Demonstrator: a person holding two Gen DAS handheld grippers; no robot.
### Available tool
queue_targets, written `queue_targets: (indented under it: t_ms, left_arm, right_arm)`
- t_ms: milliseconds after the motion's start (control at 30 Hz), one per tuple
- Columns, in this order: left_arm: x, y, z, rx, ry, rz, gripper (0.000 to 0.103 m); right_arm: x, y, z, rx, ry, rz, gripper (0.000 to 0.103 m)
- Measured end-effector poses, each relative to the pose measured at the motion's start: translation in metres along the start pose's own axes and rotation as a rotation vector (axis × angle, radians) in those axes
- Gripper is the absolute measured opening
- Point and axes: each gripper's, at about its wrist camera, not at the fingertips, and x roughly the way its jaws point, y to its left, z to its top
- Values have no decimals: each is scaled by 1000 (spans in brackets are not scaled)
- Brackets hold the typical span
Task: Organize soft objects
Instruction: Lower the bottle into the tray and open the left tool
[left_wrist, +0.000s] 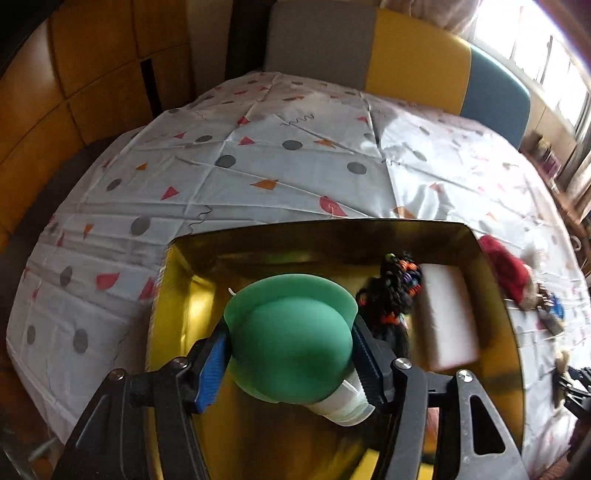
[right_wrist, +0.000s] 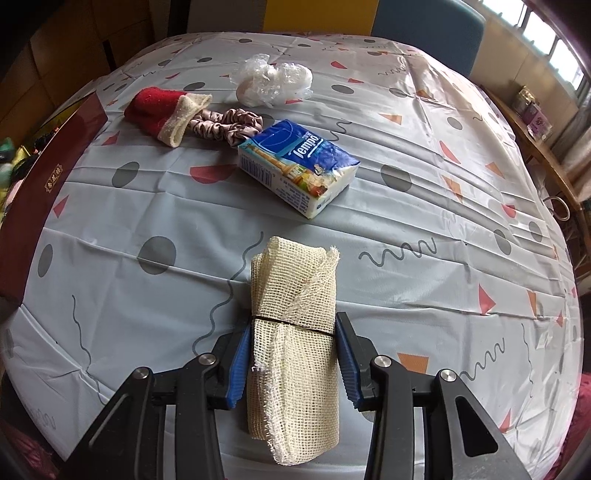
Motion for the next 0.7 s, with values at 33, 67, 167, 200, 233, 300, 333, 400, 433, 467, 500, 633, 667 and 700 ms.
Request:
queue_targets:
  t_ms: [33,67,167,200,233,300,333,400,433,467,500,633,667,700]
  left_arm:
    - [4,-3,2,-5,2,4,66]
    - [10,-4,5,-11,5,0,71]
    - [17,-7,11,-50,-2,-16,77]
    - [18,-7,12,-66,-9,-23,77]
    - [18,-6,13,-82,-9,-29,78]
    - [14,-5,14,-97,-21,-18,79]
    - [10,-3,14,-100,-41,-12,80]
    - [-1,1,13,-112,-68,-4,80]
    - [-8,4,11,-127,-84,-1,80]
    - [-18,6,7,-146,-100,1,80]
    - [-25,8,3,-156,-108,7,80]
    - [-62,5,-24,-158,-160,20,80]
    - [-71,4,-32,-159,-174,13,80]
    - [-82,2,-42,-163,-189,8,80]
  right_arm:
    - [0,-1,1,-2,0,0,42]
    - [1,-1,1,-3,0,0,42]
    - [2,-2,2,-3,0,0,42]
    - [1,-2,2,-4,0,-1,42]
    - [2,-2,2,-7,-1,-1,42]
    - [2,-3,2,-8,-1,-1,42]
    - [2,-3,2,-9,-2,-2,42]
    - [2,-2,2,-11,-2,-2,42]
    - [2,-2,2,-13,-2,-4,42]
    - [2,-2,2,-15,-3,-6,42]
    - [2,-2,2,-18,-3,-7,42]
    - [1,1,2,-34,-7,-19,42]
    - [0,1,1,-35,-7,-20,42]
    - [0,2,1,-37,-7,-21,42]
